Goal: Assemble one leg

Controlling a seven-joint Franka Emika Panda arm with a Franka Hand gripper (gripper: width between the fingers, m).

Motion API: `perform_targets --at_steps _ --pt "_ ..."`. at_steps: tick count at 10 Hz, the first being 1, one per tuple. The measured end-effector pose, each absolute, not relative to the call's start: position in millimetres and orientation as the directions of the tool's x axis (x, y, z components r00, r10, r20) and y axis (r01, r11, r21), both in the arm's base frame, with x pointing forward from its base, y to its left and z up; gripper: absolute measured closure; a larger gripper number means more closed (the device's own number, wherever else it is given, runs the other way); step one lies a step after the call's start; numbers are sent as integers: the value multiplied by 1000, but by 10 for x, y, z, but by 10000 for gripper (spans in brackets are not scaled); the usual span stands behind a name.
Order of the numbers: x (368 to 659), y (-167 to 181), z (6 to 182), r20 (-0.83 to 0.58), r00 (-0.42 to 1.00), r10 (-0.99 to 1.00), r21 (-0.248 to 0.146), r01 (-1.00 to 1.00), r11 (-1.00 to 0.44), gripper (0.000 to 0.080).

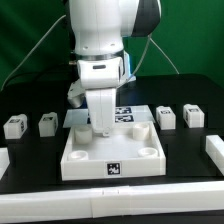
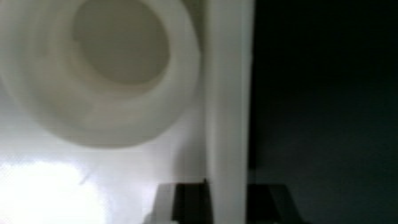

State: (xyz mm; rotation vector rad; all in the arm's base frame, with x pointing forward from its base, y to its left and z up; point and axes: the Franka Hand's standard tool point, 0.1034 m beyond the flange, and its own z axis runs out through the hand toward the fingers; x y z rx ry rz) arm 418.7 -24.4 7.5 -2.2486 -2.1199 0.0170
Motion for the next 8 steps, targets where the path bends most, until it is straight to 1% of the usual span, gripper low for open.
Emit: perform_targets --at_steps 8 --pt "4191 -244 76 27 60 998 -43 997 -58 738"
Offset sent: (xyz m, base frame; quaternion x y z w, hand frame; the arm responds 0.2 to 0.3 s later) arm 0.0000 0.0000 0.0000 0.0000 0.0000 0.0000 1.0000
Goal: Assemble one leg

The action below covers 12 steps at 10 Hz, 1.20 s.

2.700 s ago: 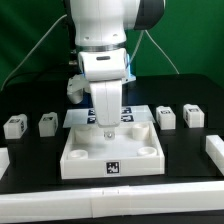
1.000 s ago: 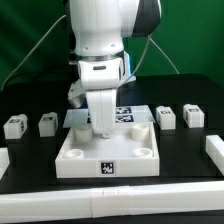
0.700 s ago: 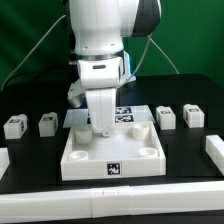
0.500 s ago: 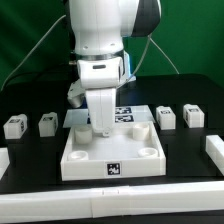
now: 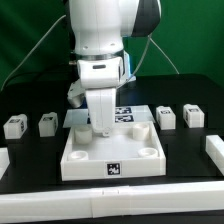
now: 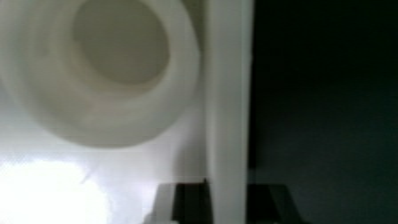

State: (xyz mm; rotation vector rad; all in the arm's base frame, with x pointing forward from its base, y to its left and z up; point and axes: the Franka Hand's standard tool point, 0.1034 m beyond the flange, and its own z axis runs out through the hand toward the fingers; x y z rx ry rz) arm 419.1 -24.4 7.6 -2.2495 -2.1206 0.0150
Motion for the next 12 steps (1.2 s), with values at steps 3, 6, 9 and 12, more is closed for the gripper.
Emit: perform_targets --at_steps 3,6,9,12 --pt "4357 -111 106 35 52 998 -27 998 -51 738" --pt "4492 148 83 49 76 996 -25 997 -75 738" --pt "4651 418 101 65 67 996 -8 998 -67 738" --pt "4719 601 70 80 86 993 -4 996 -86 738"
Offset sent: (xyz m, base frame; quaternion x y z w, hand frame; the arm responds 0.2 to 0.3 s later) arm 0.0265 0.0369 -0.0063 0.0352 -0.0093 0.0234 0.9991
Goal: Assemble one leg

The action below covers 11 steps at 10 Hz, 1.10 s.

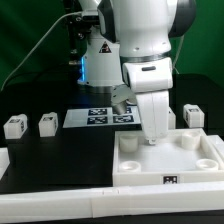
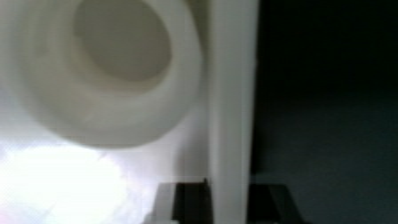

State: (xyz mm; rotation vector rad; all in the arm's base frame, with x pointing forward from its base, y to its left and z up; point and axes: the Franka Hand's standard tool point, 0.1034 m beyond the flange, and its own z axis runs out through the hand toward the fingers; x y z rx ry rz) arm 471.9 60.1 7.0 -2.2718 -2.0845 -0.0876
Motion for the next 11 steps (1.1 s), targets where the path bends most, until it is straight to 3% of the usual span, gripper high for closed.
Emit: perform_targets --at_steps 4,11 --pt "4890 592 72 83 130 988 9 991 -131 738" --pt "4892 581 72 70 129 989 13 991 -130 738"
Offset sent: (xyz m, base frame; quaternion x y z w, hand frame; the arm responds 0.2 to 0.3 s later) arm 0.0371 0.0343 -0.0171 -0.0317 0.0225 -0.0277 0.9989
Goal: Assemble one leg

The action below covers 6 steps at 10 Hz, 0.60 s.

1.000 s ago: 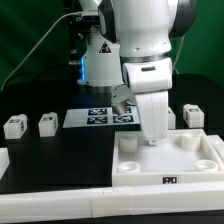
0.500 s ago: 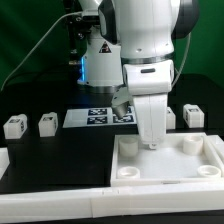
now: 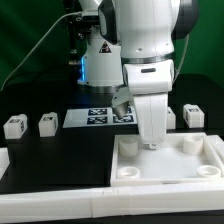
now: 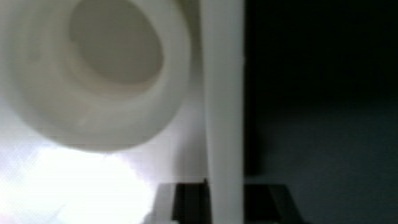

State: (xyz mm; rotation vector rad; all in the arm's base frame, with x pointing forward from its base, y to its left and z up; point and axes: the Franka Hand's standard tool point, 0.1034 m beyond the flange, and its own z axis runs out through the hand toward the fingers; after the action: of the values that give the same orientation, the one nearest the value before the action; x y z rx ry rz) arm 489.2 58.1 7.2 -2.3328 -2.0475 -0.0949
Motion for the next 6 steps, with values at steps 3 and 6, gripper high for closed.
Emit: perform_targets --at_steps 3,6 --pt "4915 583 74 73 82 994 37 996 -85 738" --pt "4956 578 72 58 87 995 -2 996 -87 738"
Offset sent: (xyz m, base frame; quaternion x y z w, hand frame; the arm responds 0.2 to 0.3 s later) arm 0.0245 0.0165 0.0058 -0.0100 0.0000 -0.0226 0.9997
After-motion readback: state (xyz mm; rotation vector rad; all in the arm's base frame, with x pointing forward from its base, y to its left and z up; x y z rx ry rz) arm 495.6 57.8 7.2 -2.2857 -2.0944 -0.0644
